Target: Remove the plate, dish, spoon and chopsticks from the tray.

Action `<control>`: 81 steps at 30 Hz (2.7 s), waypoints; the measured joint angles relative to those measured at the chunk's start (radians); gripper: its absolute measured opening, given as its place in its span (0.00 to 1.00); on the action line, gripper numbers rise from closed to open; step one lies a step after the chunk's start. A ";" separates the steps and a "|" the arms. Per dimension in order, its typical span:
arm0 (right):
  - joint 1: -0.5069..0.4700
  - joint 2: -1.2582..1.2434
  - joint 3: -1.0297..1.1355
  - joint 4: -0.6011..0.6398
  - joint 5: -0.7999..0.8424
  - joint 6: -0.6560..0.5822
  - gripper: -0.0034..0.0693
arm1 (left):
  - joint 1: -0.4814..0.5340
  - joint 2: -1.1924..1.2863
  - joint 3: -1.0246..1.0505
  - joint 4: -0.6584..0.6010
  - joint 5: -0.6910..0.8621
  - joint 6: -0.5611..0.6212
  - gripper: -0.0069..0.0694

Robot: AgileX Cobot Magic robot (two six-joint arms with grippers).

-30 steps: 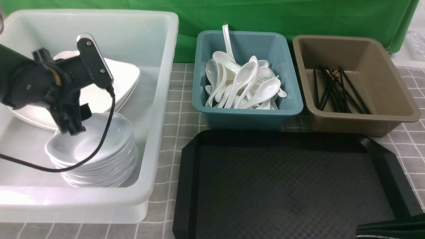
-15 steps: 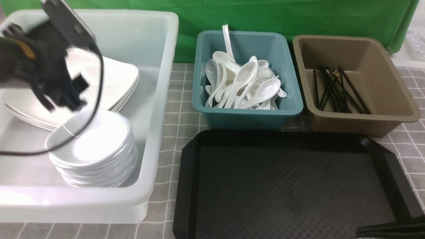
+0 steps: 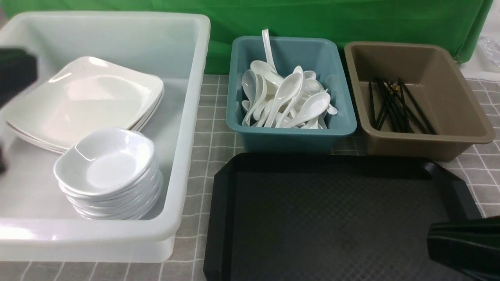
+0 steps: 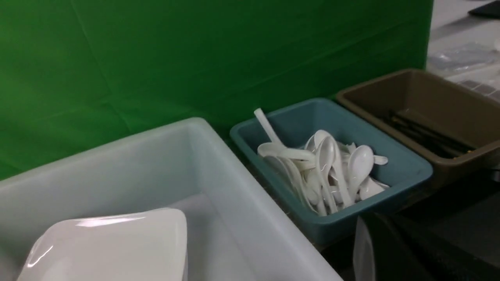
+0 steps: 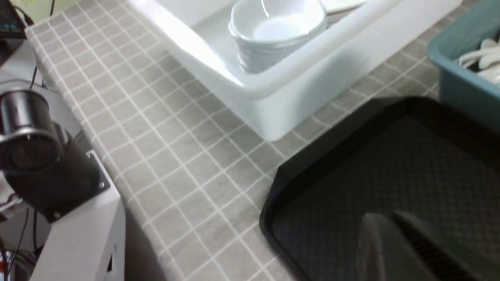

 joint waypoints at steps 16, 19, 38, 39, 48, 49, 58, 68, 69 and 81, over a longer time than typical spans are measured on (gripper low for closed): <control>0.000 0.000 0.000 0.001 -0.017 0.030 0.15 | 0.000 -0.397 0.350 -0.080 -0.068 0.068 0.10; 0.000 0.000 0.000 0.002 -0.017 0.030 0.15 | 0.000 -0.397 0.352 -0.039 -0.054 0.068 0.10; 0.000 0.000 0.000 0.002 -0.017 0.032 0.20 | 0.000 -0.397 0.352 0.089 -0.053 0.068 0.10; 0.000 0.000 0.000 0.002 -0.017 0.032 0.20 | 0.000 -0.397 0.352 0.089 -0.053 0.068 0.10; -0.236 -0.051 0.087 -0.002 -0.053 -0.066 0.09 | 0.000 -0.397 0.352 0.094 -0.053 0.068 0.10; -0.302 -0.080 0.139 0.006 -0.068 -0.104 0.08 | 0.000 -0.397 0.352 0.094 -0.053 0.068 0.10; -0.721 -0.503 0.676 0.044 -0.249 -0.280 0.07 | 0.000 -0.397 0.352 0.094 -0.053 0.068 0.10; -0.730 -0.664 0.829 0.040 -0.357 -0.211 0.07 | 0.000 -0.397 0.352 0.095 -0.053 0.068 0.10; -0.730 -0.664 0.829 0.040 -0.360 -0.210 0.07 | 0.000 -0.397 0.352 0.095 -0.053 0.068 0.10; -0.731 -0.665 0.829 0.040 -0.369 -0.207 0.10 | 0.000 -0.397 0.352 0.098 -0.053 0.068 0.10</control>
